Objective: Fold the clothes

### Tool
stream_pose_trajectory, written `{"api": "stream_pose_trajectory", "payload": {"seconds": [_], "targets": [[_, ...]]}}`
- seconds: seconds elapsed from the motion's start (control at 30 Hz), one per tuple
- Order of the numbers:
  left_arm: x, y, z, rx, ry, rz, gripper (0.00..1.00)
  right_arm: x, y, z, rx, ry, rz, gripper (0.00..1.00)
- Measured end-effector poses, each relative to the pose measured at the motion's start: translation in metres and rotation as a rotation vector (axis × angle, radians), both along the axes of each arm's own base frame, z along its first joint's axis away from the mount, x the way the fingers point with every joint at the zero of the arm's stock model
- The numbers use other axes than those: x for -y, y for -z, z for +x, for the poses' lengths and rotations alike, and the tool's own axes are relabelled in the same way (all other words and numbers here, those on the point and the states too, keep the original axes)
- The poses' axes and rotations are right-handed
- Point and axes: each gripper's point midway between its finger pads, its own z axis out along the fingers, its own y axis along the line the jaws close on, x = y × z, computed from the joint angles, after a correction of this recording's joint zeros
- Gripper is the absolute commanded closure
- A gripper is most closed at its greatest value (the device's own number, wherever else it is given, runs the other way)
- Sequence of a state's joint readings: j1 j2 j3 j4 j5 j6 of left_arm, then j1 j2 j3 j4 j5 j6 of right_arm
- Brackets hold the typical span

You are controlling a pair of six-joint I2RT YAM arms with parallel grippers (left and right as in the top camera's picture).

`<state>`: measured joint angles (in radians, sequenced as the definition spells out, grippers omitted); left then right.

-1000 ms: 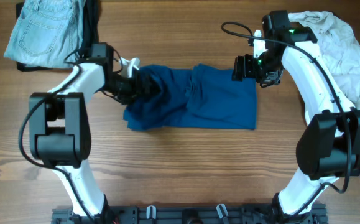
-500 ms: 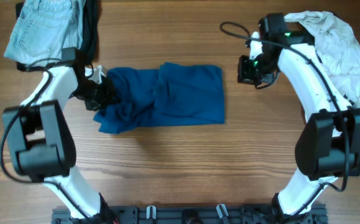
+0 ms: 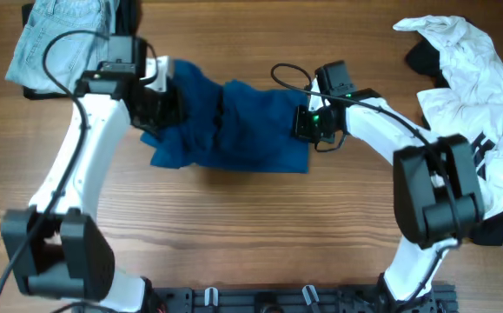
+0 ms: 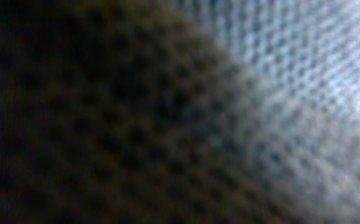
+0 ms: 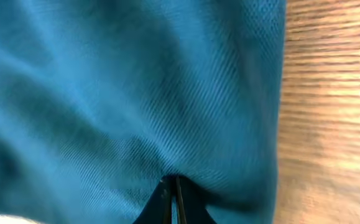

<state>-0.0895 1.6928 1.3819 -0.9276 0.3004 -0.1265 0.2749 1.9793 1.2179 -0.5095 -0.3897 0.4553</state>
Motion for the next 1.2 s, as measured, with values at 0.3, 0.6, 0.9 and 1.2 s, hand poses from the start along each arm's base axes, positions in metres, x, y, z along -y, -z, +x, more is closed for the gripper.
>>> {"api": "stream_pose_trajectory", "payload": {"seconds": [0.3, 0.6, 0.9, 1.2], "targets": [[0.115, -0.012, 0.003, 0.155, 0.205, -0.027, 0.96, -0.011, 0.001, 0.005, -0.031, 0.008, 0.13, 0.96], [0.177, 0.051, 0.011, 0.138, 0.286, -0.009, 0.0, 0.109, -0.272, 0.062, 0.591, 0.196, 0.291, 0.73], [0.178, 0.007, 0.027, 0.163, 0.272, -0.014, 0.0, 0.166, -0.326, 0.014, 0.7, 0.283, 0.215, 0.69], [0.153, -0.029, 0.028, 0.125, 0.284, 0.116, 0.0, 0.17, -0.316, 0.016, 0.691, 0.268, 0.175, 0.64]]}}
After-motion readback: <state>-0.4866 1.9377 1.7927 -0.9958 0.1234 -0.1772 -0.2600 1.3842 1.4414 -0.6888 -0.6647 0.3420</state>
